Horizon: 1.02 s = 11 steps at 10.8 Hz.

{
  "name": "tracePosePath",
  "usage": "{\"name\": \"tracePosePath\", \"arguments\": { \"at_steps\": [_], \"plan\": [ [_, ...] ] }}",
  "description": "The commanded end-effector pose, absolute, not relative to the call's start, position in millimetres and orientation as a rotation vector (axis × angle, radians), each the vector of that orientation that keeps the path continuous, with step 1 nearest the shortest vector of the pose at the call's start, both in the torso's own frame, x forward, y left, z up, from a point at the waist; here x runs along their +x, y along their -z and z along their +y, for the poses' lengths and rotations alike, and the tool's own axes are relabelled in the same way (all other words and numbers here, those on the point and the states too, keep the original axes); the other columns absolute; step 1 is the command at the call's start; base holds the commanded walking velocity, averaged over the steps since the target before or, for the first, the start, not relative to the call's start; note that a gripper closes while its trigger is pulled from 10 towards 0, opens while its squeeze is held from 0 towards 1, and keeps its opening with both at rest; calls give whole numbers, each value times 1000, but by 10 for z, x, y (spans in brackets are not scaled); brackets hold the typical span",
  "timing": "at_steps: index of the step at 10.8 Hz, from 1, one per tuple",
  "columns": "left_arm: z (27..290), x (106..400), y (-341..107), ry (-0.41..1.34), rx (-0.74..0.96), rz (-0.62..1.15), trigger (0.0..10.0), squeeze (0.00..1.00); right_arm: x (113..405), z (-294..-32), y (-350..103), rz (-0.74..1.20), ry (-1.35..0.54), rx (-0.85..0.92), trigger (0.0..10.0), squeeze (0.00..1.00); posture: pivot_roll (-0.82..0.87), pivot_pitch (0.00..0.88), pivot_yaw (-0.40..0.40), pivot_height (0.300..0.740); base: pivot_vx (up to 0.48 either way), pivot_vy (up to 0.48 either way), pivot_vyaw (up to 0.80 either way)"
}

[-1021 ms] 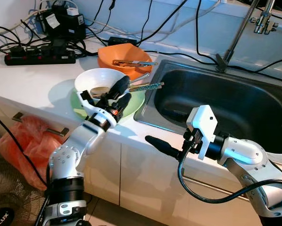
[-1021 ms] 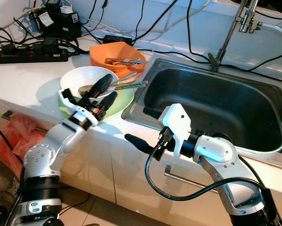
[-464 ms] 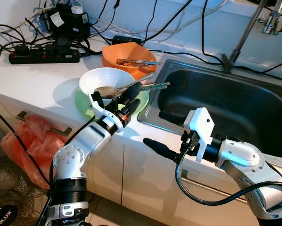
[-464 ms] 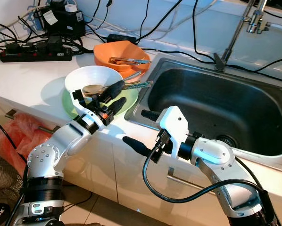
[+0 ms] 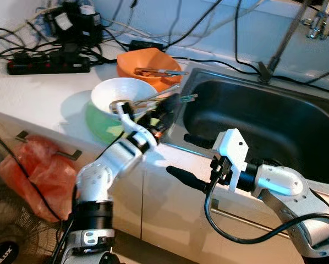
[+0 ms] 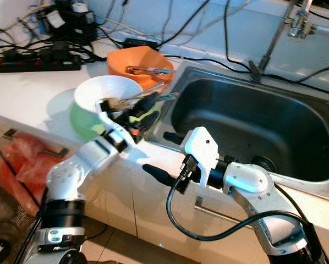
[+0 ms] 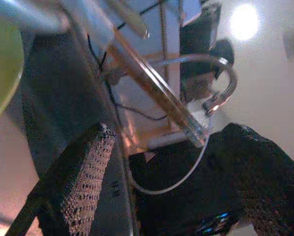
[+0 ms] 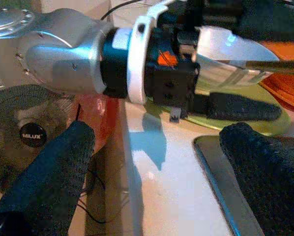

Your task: Kitchen organization

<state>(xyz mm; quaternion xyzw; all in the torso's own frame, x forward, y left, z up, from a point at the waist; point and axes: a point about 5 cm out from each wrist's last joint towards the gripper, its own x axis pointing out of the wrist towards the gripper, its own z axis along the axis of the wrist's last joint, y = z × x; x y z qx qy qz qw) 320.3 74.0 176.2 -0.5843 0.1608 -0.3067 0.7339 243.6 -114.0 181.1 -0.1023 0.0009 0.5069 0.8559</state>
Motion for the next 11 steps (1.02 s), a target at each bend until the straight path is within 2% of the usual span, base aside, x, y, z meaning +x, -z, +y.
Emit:
{"name": "tracePosePath", "arguments": {
  "at_steps": [1,2,4,7,11],
  "plan": [
    [708,3186,-1719,669,-1257,379,10000,0,2417,-1176,-1837,4,-1064,-223,10000,0,27,28,-44,740,0,0,0],
    [806,3152,-1652,641,-1209,375,10000,0,2404,-1175,-1830,7,-1063,-221,10000,0,34,35,-46,740,0,0,0],
    [911,3141,-1600,593,-1238,354,10000,0,2407,-1167,-1817,11,-1072,-211,10000,0,34,35,-46,740,0,0,0],
    [808,3397,-1716,562,-1285,272,10000,0,2391,-1130,-1836,-1,-1076,-204,10000,0,25,34,-45,740,0,0,0],
    [829,3464,-1816,572,-1338,207,10000,0,2387,-1260,-1898,-3,-1033,-185,10000,0,10,40,-31,740,0,0,0]
  ]
}}
